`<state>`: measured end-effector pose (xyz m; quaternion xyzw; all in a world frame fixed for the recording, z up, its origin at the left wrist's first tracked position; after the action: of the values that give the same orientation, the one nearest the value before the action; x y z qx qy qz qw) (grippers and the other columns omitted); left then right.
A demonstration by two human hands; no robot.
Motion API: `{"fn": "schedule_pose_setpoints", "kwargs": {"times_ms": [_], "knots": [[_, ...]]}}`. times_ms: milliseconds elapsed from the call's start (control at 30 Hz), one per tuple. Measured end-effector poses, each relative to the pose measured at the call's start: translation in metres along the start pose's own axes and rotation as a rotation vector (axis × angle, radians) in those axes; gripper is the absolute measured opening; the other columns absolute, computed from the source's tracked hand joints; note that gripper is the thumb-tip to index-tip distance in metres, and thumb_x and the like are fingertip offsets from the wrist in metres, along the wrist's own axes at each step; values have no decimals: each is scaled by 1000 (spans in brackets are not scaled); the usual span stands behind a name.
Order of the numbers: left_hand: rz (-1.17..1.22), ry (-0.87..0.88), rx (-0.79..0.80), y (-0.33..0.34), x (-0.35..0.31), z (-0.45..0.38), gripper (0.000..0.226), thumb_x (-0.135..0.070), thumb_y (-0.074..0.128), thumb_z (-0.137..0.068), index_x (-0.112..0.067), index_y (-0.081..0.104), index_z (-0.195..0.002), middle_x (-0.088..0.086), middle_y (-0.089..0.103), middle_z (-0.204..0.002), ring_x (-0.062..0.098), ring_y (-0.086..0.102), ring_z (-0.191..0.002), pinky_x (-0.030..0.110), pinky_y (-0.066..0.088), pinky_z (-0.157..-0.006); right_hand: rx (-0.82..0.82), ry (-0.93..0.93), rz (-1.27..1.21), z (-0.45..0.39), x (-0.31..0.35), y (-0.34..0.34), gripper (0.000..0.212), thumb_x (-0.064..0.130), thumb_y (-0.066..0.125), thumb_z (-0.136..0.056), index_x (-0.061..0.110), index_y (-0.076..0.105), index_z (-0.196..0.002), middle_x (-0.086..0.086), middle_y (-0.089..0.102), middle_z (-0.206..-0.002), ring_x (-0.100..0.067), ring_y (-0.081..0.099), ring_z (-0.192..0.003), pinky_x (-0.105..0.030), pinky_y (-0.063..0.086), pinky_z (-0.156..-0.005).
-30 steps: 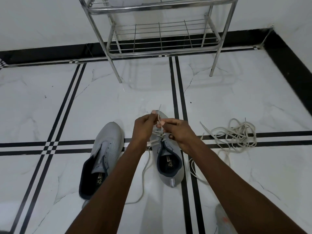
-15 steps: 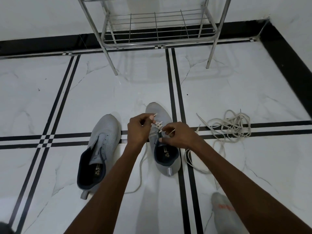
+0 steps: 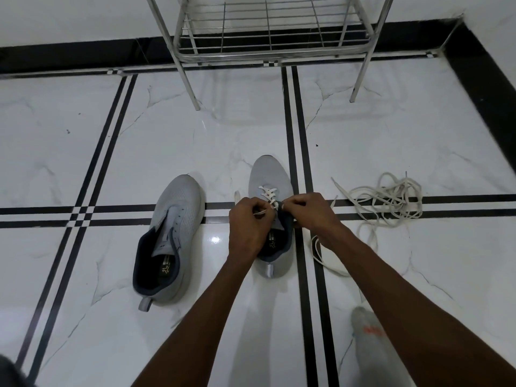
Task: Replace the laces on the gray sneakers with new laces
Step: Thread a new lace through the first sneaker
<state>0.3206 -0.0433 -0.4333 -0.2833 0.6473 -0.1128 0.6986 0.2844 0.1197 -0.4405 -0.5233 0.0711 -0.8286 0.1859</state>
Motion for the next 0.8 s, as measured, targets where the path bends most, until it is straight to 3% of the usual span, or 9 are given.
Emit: {"fn": "schedule_pose_setpoints", "kwargs": {"times_ms": [133,200,433,700,800], "knots": [[-27,10,-12,3,0,-1,11,-20,74,-89,-10,77,-89,2,74,-90,11,67,-82,21,55,-79,47,77,-134,-1,-5,1,15,12,66,-91,7,78,-99,-11,75,-96,-22,72,-90,-23,58,-64],[-31,9,-26,4,-1,-1,11,-20,74,-89,-10,77,-90,2,74,-91,11,67,-82,15,52,-77,62,85,-164,0,-5,1,15,13,67,-91,8,78,-100,-10,76,-97,-20,71,-89,-20,55,-61],[-74,-2,9,7,-2,-4,15,-22,75,-89,-8,77,-95,6,74,-96,15,67,-86,27,56,-83,46,149,-228,-2,-11,1,18,15,70,-90,7,77,-104,-12,75,-100,-22,72,-94,-22,58,-66],[-83,-1,35,10,0,-4,15,-22,74,-90,-8,77,-95,7,73,-97,17,67,-87,30,57,-84,82,215,-337,0,-13,2,20,13,69,-91,2,75,-107,-16,74,-104,-17,71,-85,-18,55,-59],[-65,-14,34,11,5,-4,16,-23,73,-92,-8,77,-97,6,74,-99,14,66,-87,20,54,-83,157,221,-366,0,-12,1,21,16,65,-93,2,75,-106,-15,75,-102,-19,72,-88,-22,58,-69]]}}
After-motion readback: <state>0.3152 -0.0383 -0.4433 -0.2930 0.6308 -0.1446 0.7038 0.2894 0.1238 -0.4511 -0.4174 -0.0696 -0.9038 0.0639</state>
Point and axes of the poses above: each hand's wrist, its own z-axis away from the middle knuckle, its own y-axis out of the palm, x = y × z, the point moved 5 cm from there along -z, towards the middle knuckle
